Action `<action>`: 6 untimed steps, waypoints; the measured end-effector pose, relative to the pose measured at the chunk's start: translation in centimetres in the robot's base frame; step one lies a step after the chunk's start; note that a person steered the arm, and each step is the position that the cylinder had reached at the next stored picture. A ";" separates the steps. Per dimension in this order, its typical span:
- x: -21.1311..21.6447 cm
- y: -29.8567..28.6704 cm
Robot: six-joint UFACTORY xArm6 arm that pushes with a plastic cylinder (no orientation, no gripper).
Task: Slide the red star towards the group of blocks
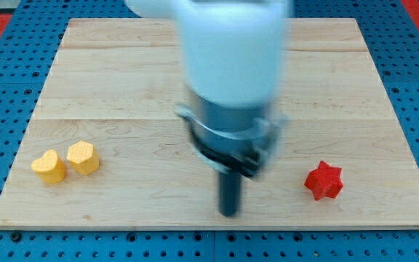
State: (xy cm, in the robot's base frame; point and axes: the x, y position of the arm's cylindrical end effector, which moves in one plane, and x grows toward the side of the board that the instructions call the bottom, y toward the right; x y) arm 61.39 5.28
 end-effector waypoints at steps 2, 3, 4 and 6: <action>0.4 10.9; -1.4 13.1; -4.6 12.3; -8.6 7.2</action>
